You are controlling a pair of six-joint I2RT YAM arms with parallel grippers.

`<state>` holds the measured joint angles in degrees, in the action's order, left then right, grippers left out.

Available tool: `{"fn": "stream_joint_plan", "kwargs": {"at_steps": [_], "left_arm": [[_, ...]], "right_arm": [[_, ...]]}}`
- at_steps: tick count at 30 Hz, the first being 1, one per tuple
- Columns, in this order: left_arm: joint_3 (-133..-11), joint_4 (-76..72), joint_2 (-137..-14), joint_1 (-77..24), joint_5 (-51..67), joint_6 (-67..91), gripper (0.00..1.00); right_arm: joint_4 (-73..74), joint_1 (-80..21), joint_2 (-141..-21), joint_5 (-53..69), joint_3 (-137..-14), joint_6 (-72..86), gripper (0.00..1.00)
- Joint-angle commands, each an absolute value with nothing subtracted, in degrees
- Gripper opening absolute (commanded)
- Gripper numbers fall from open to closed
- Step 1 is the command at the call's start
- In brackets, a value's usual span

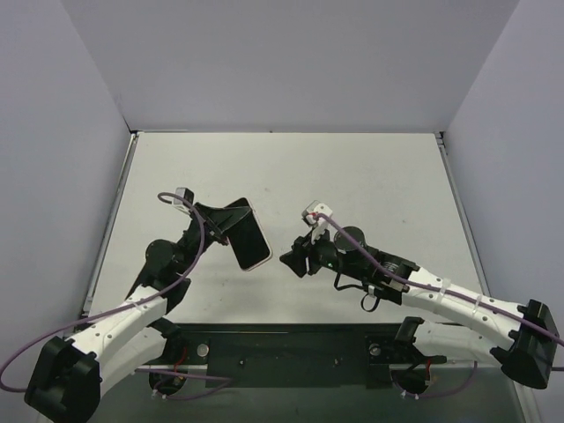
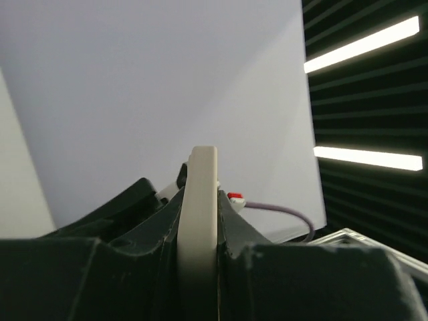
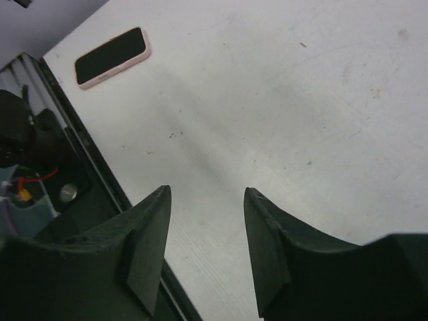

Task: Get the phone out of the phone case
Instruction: Remove the phone case from the phone.

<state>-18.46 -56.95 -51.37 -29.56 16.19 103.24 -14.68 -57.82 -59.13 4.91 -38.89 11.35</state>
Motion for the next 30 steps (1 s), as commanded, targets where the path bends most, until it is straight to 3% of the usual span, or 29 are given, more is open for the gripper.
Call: {"fn": "stream_joint_plan", "kwargs": {"at_steps": [1,3,6,11,13,18,30], "left_arm": [[-25.56,-50.03,-47.64,-25.49,22.76,86.7,0.0],[-28.46,-44.49,-47.55,-23.82,25.65,80.02,0.0],[-32.77,-38.16,-48.42,-22.51,29.95,74.72,0.0],[-35.33,-42.86,-52.2,-21.53,38.66,76.45,0.0],[-35.33,-46.21,-53.35,-21.53,40.95,78.65,0.0],[-36.03,-45.8,-52.39,-21.45,42.45,79.19,0.0],[-37.35,-43.86,-52.38,-21.53,44.91,80.86,0.0]], "right_arm": [[-8.54,-54.24,-53.27,17.98,-39.46,27.59,0.47],[-8.78,-53.18,-51.51,23.8,-40.16,30.84,0.53],[-13.52,-53.17,-50.8,33.01,-40.96,35.32,0.55],[-20.82,-52.47,-54.4,38.13,-44.03,38.06,0.56],[-23.36,-51.95,-56.42,40.86,-45.0,39.37,0.54],[-27.86,-51.77,-59.76,46.67,-46.23,40.52,0.36],[-30.05,-51.59,-63.01,47.19,-47.55,39.99,0.25]]}}
